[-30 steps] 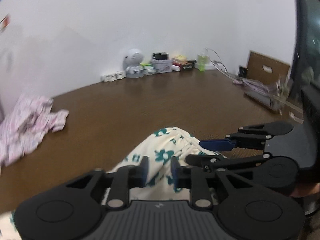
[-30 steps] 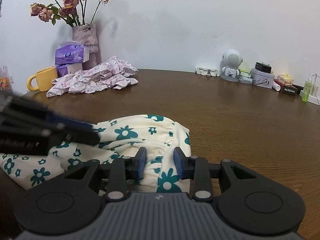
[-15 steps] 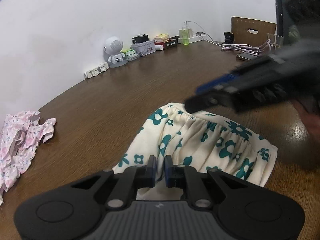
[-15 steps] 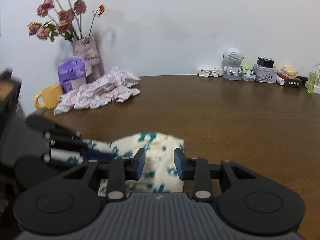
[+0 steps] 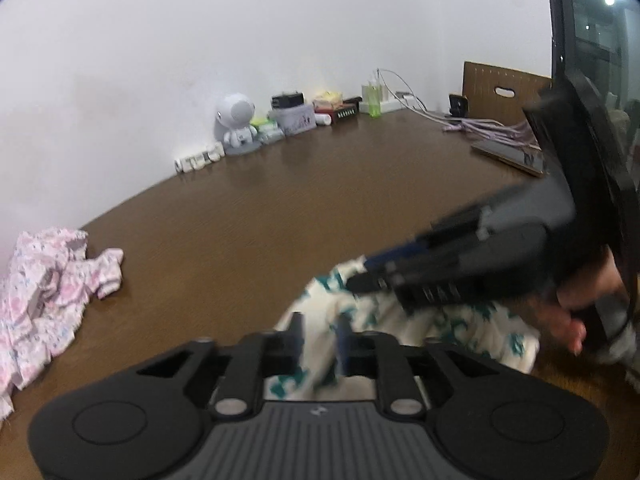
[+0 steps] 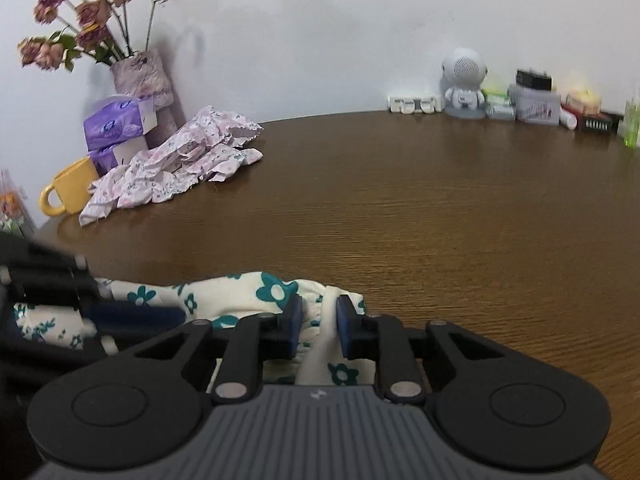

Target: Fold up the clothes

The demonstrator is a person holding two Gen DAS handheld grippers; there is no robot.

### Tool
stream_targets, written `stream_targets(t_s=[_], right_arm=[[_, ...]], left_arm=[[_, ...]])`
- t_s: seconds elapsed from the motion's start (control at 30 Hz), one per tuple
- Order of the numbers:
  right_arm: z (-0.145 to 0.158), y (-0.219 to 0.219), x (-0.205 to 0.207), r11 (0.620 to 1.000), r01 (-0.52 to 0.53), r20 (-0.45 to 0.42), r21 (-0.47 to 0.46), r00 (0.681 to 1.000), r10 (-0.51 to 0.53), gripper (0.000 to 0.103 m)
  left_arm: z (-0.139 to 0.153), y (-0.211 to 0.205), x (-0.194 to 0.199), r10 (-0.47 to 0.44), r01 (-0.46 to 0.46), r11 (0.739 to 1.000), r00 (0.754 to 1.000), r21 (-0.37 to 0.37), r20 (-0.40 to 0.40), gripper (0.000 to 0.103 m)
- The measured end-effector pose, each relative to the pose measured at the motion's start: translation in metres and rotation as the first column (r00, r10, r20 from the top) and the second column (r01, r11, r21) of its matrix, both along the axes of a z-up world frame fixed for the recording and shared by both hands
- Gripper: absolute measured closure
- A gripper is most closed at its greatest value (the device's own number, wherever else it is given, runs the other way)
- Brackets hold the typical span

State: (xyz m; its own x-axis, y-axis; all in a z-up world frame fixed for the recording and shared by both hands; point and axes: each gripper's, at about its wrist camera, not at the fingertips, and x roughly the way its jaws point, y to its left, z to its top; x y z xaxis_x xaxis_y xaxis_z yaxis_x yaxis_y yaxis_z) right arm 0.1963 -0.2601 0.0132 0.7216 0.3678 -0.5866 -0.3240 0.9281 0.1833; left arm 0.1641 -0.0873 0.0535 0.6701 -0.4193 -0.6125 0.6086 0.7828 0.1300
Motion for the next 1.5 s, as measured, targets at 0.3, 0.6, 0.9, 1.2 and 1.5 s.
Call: stream_targets(t_s=[0.3, 0.6, 0.9, 1.2, 1.5], right_arm=[[-0.004, 0.001, -0.01, 1.0, -0.023, 0.03, -0.02, 0.999, 0.024, 0.085], [0.014, -0.025, 0.004, 0.992, 0.052, 0.031, 0.116, 0.998, -0.055, 0.084], [0.0, -0.015, 0.025, 0.996, 0.025, -0.107, 0.088, 0.994, -0.015, 0.088], [-0.001, 0.002, 0.005, 0.998, -0.03, -0.042, -0.053, 0.999, 0.028, 0.09], [0.007, 0.002, 0.011, 1.0, -0.022, -0.02, -0.018, 1.0, 0.022, 0.089]], left_arm=[[-0.018, -0.008, 0.046, -0.029, 0.022, 0.999, 0.985, -0.041, -0.172, 0.1], [-0.023, -0.004, 0.024, -0.087, 0.089, 0.996, 0.99, 0.013, -0.111, 0.1], [-0.026, -0.005, 0.02, -0.095, 0.098, 0.995, 0.992, 0.025, -0.086, 0.099], [-0.015, 0.006, 0.04, -0.035, 0.018, 0.99, 0.992, -0.137, -0.122, 0.088], [-0.027, -0.005, 0.032, -0.068, 0.067, 0.998, 0.993, -0.011, -0.097, 0.098]])
